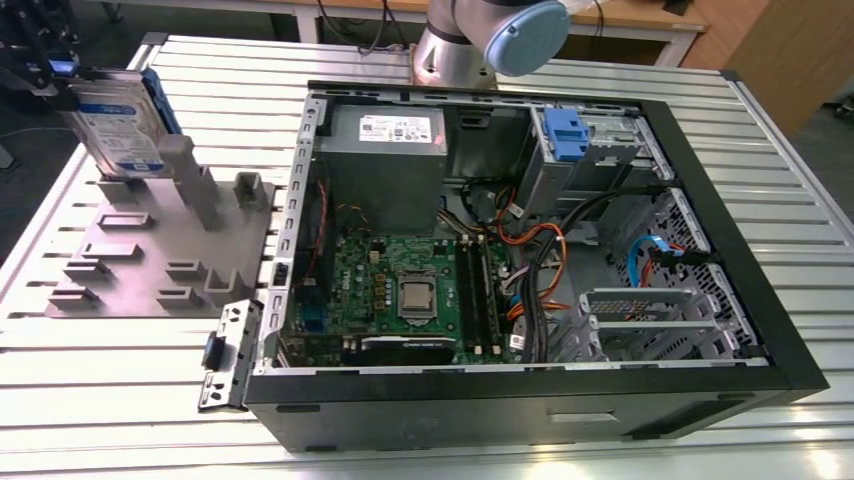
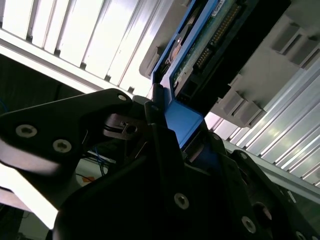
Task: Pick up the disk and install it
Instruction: 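Pick up the disk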
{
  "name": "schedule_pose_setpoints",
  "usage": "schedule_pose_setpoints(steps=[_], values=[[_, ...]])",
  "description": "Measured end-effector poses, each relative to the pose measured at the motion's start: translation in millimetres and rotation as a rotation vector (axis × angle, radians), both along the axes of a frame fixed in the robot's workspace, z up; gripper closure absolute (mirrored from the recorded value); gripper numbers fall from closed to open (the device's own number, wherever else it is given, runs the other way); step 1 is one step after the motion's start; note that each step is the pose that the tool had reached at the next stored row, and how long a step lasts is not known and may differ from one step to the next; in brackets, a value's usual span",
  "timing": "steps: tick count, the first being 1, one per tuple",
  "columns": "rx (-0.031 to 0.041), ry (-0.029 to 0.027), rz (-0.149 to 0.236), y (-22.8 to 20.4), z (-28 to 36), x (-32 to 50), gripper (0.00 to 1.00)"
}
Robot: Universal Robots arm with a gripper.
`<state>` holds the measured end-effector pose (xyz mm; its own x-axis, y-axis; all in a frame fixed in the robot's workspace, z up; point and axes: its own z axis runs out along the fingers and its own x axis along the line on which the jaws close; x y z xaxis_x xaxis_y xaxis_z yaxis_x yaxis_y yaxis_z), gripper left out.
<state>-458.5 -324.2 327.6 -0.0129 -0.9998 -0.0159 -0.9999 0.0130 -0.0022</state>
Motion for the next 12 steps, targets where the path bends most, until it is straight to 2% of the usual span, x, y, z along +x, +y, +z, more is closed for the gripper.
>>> schedule_pose_setpoints(steps=[12], values=[[0.0,-0.0001,0.0,0.0,5.3,0.0,0.63]])
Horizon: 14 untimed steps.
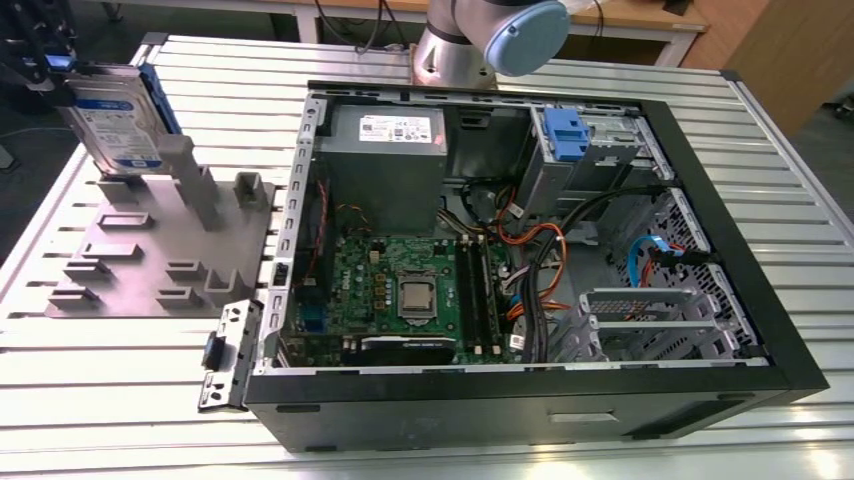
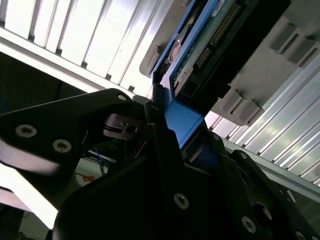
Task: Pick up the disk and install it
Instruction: 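Pick up the disk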
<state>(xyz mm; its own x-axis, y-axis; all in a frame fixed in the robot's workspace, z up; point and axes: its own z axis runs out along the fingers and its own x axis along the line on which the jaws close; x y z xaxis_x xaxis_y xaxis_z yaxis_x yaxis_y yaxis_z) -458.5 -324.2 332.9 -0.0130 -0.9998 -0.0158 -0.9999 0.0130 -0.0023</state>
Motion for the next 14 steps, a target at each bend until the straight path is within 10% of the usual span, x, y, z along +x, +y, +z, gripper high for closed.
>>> schedule_pose_setpoints(steps=[14], values=[[0.0,0.0,0.0,0.0,3.7,0.0,0.63]])
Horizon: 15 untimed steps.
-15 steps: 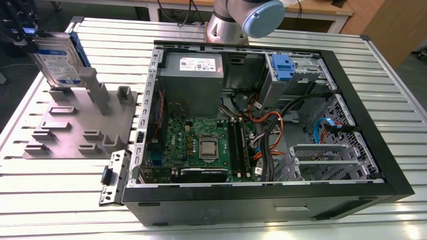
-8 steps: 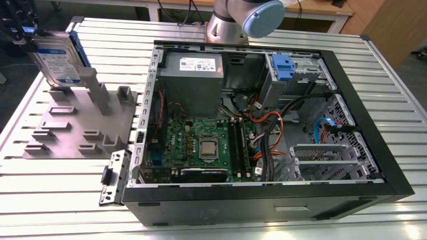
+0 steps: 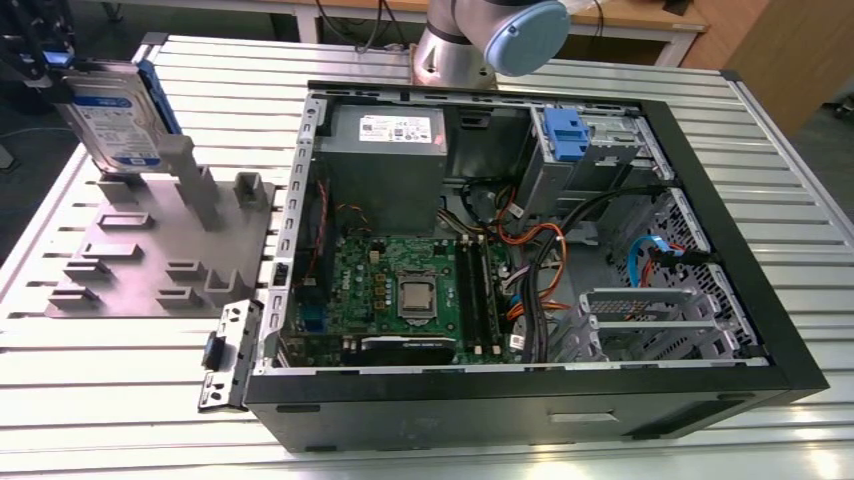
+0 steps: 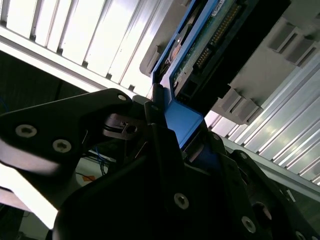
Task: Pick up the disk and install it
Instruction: 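Pick up the disk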
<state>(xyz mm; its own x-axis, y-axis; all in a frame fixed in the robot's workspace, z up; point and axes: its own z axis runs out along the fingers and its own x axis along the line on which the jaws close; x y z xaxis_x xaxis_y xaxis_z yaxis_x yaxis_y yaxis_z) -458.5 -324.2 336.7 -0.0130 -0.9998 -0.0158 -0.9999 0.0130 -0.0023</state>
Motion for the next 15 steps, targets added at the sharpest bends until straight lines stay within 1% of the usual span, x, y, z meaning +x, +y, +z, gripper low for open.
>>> schedule_pose_setpoints(steps=[15], values=[[0.0,0.0,0.0,0.0,3.4,0.0,0.63]])
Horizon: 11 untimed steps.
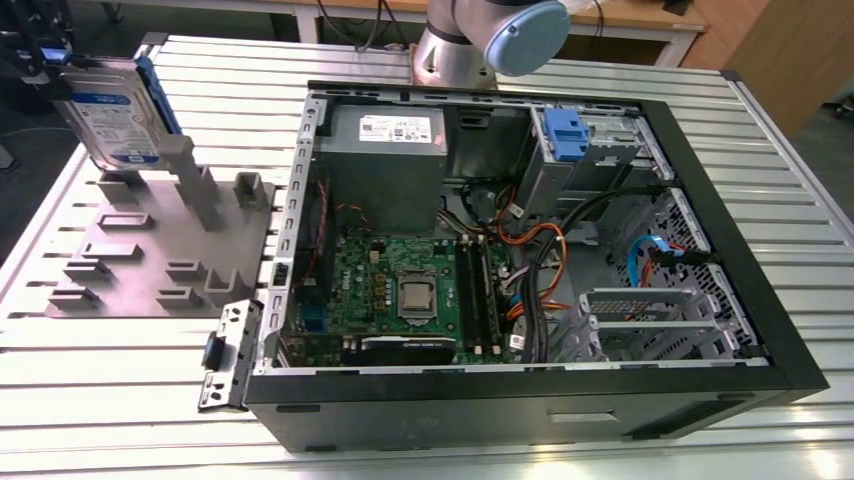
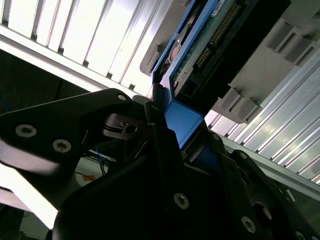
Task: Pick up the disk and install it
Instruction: 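Pick up the disk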
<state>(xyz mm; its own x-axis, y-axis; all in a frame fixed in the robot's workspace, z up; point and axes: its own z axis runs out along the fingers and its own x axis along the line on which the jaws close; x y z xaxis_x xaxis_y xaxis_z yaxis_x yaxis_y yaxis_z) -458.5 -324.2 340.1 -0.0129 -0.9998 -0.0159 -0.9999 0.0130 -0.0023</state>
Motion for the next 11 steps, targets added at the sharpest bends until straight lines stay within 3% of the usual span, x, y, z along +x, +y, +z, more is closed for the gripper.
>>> schedule_pose_setpoints(steps=[11], values=[[0.0,0.0,0.0,0.0,2.8,0.0,0.63]])
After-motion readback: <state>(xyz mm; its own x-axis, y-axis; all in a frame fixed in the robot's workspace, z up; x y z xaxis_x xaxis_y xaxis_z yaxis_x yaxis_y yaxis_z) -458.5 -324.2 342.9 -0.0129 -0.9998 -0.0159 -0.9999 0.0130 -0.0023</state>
